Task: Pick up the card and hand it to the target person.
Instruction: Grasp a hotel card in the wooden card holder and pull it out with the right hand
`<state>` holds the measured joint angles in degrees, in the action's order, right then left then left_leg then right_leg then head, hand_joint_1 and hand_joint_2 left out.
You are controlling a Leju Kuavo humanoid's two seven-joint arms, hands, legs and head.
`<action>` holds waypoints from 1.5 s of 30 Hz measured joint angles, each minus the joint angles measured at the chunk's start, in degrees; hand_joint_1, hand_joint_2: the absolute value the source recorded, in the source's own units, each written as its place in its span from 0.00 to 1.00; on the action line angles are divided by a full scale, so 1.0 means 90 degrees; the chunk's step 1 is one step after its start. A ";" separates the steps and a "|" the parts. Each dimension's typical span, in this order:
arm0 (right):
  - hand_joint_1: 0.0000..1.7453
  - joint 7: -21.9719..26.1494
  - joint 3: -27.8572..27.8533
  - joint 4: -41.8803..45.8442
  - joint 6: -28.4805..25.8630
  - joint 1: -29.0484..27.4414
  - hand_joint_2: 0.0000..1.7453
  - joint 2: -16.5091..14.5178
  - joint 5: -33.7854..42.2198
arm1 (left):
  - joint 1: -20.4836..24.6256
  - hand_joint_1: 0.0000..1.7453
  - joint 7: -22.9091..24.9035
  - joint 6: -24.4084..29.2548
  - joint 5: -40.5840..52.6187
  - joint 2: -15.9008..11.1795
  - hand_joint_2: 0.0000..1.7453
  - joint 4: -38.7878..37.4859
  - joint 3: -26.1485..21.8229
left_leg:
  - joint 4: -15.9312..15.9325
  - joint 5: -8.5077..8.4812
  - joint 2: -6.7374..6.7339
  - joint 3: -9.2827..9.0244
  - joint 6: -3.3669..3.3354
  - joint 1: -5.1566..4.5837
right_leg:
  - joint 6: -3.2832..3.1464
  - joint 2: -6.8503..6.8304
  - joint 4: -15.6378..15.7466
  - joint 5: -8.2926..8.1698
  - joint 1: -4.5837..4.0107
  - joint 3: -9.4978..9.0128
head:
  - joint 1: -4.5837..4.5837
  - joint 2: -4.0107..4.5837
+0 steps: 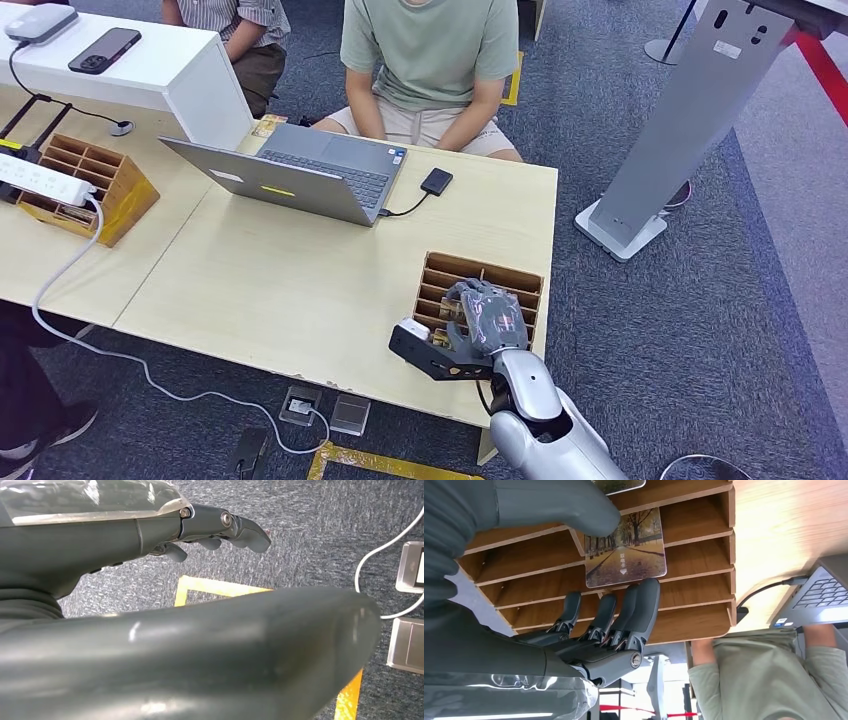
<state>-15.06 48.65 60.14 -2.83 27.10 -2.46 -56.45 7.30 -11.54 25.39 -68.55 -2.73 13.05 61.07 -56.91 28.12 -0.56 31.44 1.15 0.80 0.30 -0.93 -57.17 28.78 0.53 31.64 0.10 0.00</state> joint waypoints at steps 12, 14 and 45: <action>0.46 -0.0109 0.0004 -0.0001 0.0090 -0.0001 1.00 -0.0015 -0.0134 | 0.0000 0.00 0.0004 0.0008 -0.0002 0.0000 0.00 0.0000 0.0001 | 0.0000 0.0000 0.0000 -0.0001 0.0000 0.0000 | 0.0000 0.0000 0.0000 0.0000 0.0000 -0.0001 | 0.0000 0.0000; 0.46 -0.0117 0.0005 -0.0001 0.0096 -0.0001 1.00 -0.0016 -0.0139 | 0.0000 0.00 0.0012 0.0009 -0.0002 0.0000 0.00 0.0000 0.0002 | 0.0000 0.0000 0.0000 -0.0001 0.0000 0.0000 | 0.0000 0.0000 0.0000 0.0000 0.0000 -0.0001 | 0.0000 0.0000; 0.75 -0.0134 0.0031 -0.0001 0.0201 0.0022 1.00 -0.0018 -0.0255 | 0.0000 0.00 -0.0024 0.0008 -0.0011 0.0000 0.00 0.0000 0.0015 | 0.0000 0.0000 0.0000 0.0000 0.0000 0.0000 | 0.0000 0.0000 0.0000 0.0000 0.0000 0.0000 | 0.0001 0.0000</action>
<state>-16.26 48.93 60.13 -1.02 27.30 -2.62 -58.75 7.30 -11.76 25.46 -68.65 -2.73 13.05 61.20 -56.91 28.12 -0.56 31.44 1.15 0.79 0.30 -0.93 -57.17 28.78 0.53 31.64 0.11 0.00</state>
